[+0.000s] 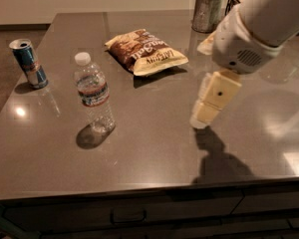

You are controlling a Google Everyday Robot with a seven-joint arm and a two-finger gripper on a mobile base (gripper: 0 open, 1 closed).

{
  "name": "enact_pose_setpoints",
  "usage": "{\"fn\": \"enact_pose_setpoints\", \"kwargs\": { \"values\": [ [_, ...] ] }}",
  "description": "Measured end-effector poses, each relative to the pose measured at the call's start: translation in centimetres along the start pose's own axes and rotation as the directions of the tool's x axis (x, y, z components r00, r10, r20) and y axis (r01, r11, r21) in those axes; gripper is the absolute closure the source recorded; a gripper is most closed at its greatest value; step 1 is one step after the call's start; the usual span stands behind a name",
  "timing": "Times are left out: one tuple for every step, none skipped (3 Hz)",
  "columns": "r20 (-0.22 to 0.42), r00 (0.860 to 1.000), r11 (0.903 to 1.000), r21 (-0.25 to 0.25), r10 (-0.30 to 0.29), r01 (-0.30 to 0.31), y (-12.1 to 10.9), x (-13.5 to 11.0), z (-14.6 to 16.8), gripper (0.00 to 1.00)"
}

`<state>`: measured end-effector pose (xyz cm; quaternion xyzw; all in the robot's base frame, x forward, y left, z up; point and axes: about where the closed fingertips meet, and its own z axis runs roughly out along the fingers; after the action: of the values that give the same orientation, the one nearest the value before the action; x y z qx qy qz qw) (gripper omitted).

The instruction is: Knock water bottle over

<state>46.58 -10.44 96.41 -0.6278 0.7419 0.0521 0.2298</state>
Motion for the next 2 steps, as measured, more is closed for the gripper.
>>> {"fn": "enact_pose_setpoints", "kwargs": {
  "values": [
    [0.092, 0.996, 0.9993, -0.035, -0.012, 0.016, 0.5, -5.2, 3.0, 0.00],
    [0.158, 0.987, 0.9971, -0.075, 0.003, 0.009, 0.9, -8.9, 5.5, 0.00]
  ]
}}
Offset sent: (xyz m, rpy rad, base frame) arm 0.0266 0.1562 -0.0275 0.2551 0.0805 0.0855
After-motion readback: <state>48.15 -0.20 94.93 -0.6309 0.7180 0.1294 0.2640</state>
